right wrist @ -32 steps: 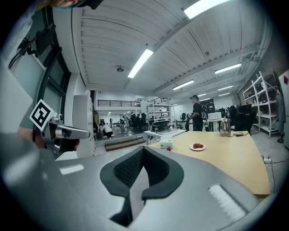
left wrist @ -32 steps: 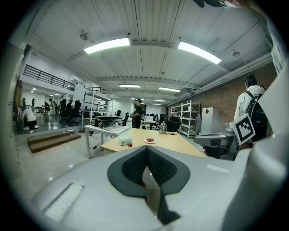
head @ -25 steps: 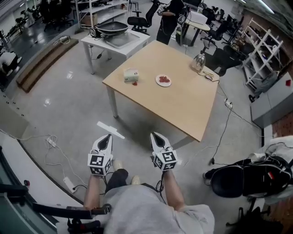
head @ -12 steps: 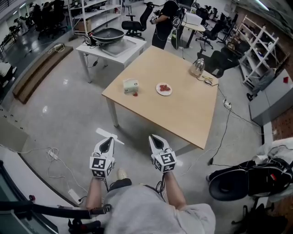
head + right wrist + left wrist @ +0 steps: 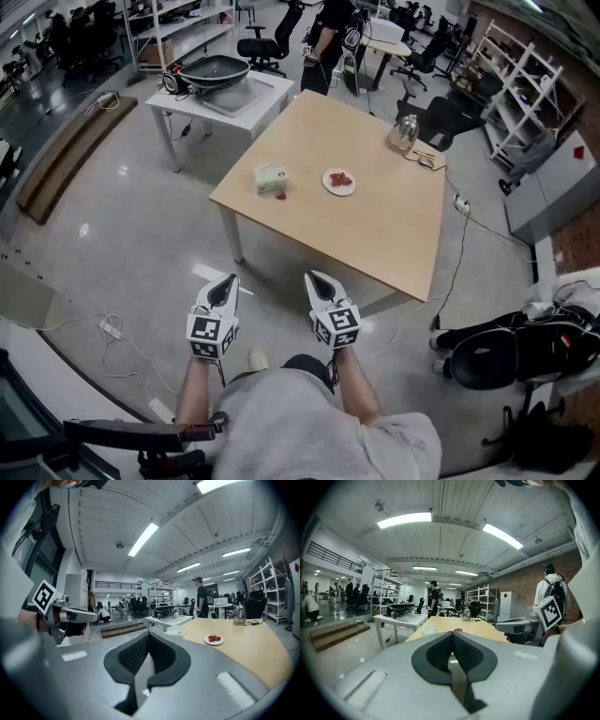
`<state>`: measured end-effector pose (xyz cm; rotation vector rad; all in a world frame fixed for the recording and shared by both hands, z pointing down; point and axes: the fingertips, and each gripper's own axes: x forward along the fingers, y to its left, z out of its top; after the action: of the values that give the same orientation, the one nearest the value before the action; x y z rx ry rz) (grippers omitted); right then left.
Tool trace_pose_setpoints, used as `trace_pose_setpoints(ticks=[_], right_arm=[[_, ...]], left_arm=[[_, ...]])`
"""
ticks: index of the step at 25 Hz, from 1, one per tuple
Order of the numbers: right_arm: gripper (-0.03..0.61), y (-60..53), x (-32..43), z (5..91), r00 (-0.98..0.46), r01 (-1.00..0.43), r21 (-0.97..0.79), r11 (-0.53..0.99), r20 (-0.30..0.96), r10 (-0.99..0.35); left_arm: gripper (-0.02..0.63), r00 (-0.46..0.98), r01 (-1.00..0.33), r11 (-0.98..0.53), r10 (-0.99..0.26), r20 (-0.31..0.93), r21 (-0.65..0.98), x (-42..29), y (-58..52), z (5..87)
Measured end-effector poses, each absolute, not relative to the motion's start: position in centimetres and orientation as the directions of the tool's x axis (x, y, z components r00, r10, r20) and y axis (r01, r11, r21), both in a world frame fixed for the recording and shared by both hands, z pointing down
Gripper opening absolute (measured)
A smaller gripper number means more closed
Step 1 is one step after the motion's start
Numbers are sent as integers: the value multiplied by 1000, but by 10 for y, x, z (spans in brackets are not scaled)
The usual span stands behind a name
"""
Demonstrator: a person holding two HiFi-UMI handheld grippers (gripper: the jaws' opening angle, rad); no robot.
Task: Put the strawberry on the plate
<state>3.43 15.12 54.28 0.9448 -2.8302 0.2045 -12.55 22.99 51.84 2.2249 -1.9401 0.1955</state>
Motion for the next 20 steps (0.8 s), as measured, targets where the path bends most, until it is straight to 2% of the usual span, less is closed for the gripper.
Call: trace_pose_setpoints(ticks=[20], right_arm=[[7,85,-10,558,-759,-639,-78,765,221,-612]], left_arm=[[20,161,-986,-145,-959,235,81,-177,166,536]])
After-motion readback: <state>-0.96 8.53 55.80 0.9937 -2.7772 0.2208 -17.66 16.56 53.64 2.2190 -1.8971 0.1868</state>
